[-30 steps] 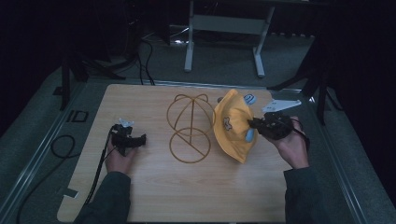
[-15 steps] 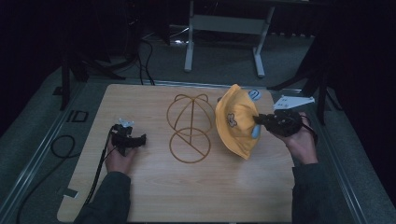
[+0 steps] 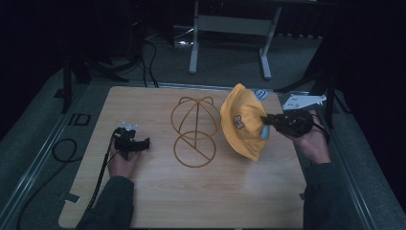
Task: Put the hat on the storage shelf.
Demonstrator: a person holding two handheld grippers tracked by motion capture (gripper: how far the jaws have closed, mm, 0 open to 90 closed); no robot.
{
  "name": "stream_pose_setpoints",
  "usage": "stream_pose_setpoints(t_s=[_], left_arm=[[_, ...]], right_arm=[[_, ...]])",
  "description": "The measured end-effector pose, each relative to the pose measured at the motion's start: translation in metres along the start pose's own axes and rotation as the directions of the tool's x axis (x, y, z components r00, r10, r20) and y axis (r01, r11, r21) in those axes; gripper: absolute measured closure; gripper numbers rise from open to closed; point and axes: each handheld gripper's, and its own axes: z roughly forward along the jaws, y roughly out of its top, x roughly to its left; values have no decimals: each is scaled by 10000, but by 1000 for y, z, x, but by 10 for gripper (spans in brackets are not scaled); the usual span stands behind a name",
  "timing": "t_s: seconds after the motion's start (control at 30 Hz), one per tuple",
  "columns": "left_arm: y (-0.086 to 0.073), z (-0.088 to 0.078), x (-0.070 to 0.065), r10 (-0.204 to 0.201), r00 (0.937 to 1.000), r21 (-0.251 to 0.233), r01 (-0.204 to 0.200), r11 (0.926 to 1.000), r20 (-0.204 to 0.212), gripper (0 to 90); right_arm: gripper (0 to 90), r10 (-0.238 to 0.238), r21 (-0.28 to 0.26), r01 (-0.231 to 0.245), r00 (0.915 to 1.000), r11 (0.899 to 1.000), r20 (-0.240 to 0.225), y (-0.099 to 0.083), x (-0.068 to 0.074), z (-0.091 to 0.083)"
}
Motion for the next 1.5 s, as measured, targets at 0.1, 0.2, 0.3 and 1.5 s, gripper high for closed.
stream_pose_setpoints(t_s=[0.1, 0.2, 0.3, 1.5], left_arm=[[0, 0, 0, 0, 10000, -2, 0, 10000, 1, 146], [0, 0, 0, 1, 10000, 1, -1, 10000, 1, 146], [0, 0, 0, 1, 10000, 2, -1, 10000, 2, 146], [0, 0, 0, 0, 10000, 18, -1, 10000, 7, 146]], right_arm=[[855, -60, -46, 60, 9999, 10000, -92, 2, -2, -1], [855, -116, -62, 115, 9998, 9999, -156, 5, -5, -3], [855, -146, -130, 144, 9997, 9998, -191, 7, -8, -6], [858, -786, -1357, 560, 9827, 9892, -1677, 36, -5, -35]])
